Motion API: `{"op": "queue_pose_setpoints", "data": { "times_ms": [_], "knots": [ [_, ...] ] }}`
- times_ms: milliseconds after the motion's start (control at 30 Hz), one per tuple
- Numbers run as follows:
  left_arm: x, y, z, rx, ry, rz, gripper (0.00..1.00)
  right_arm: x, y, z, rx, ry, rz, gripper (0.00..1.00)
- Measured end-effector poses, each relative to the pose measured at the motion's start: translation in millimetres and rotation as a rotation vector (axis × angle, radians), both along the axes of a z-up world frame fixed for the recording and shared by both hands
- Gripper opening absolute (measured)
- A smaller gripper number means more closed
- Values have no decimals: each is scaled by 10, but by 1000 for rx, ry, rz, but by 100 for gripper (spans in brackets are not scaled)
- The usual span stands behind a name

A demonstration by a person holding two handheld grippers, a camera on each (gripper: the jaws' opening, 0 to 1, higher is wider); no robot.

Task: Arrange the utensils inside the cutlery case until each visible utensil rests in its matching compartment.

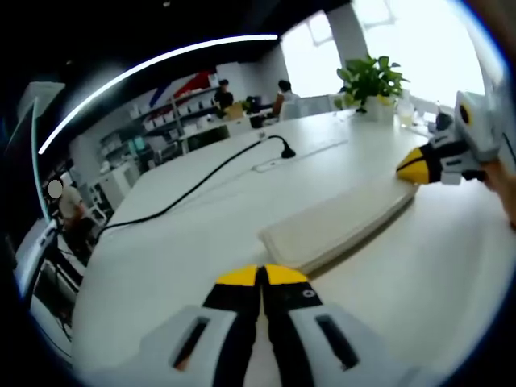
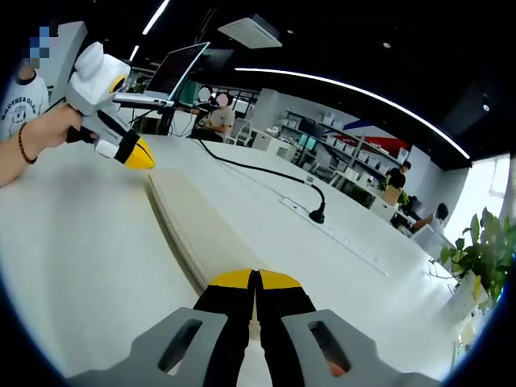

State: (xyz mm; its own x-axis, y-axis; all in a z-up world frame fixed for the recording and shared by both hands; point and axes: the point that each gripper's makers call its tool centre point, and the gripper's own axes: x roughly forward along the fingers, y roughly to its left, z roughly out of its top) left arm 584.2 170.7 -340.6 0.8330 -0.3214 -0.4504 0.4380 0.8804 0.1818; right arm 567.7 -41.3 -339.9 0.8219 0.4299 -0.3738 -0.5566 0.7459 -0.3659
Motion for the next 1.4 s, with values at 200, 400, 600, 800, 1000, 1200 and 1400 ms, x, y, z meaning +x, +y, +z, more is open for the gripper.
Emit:
{"op": "queue_pose_setpoints", "data": {
  "times_ms": [200,400,600,800,1000,1200,1400],
  "knots": [
    [-12,-11,130,-70,-51,24,0,6,2,5,3,-3,4,0],
    [1,-172,251,-97,-142,-25,0,9,1,7,6,-1,3,0],
    [-1,-333,284,-188,-155,-90,0,3,4,7,13,2,3,0],
    [40,-438,286,-196,-198,-154,0,0,7,7,21,2,11,0],
    [110,-569,251,-155,-205,-185,0,-7,6,4,46,11,12,0],
    [159,-624,78,-122,-185,-198,1,-22,8,2,69,23,23,0],
    [242,-569,65,-142,-168,-180,0,-18,5,2,88,28,29,0]
  ]
}}
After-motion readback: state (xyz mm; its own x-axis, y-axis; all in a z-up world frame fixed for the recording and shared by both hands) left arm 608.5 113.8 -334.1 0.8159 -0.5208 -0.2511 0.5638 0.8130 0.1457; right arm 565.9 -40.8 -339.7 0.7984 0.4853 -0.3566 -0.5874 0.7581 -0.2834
